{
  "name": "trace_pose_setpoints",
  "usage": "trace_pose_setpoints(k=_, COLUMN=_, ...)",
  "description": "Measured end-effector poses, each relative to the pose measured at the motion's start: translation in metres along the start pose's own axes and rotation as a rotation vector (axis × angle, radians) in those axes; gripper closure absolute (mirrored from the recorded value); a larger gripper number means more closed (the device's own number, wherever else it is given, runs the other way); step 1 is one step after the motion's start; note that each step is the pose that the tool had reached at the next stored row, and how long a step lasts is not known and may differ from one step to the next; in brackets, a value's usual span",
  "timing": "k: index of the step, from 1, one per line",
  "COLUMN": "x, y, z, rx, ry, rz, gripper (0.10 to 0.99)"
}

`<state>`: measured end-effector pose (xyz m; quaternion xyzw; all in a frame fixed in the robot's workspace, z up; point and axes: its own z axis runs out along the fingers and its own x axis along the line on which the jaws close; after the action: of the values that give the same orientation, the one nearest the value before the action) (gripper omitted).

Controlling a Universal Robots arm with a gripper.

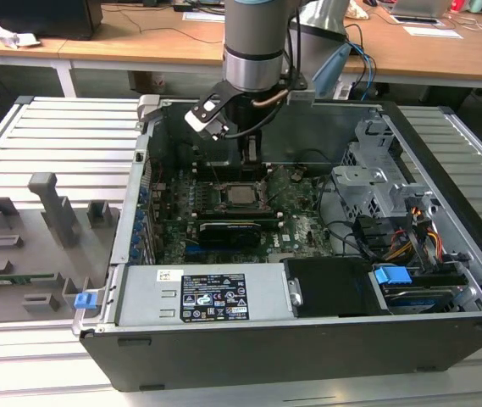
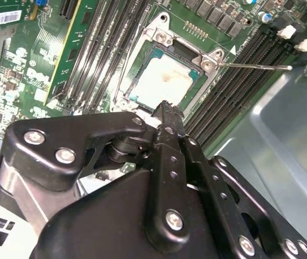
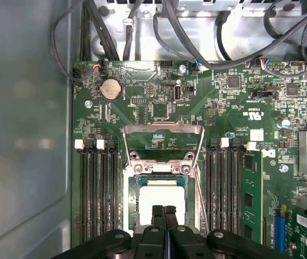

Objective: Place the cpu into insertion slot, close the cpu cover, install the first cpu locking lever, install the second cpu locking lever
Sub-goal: 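Close the cpu cover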

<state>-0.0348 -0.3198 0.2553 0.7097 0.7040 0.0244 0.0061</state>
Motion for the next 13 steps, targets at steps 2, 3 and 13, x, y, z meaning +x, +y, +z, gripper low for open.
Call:
trace_pose_setpoints(k=2, x=0.0001, y=0.0003, z=-0.0058, rx=0.000, ry=0.0000, rz=0.000, gripper=0.980)
trace_pose_setpoints(k=3, x=0.0002, y=0.0005, z=-0.0064, rx=0.000, ry=0.0001, rz=0.000, gripper=0.980)
trace_pose_setpoints(k=13, x=0.0003, y=0.0133, z=-0.0066, rx=0.003, ry=0.0025, rz=-0.030, gripper=0.980)
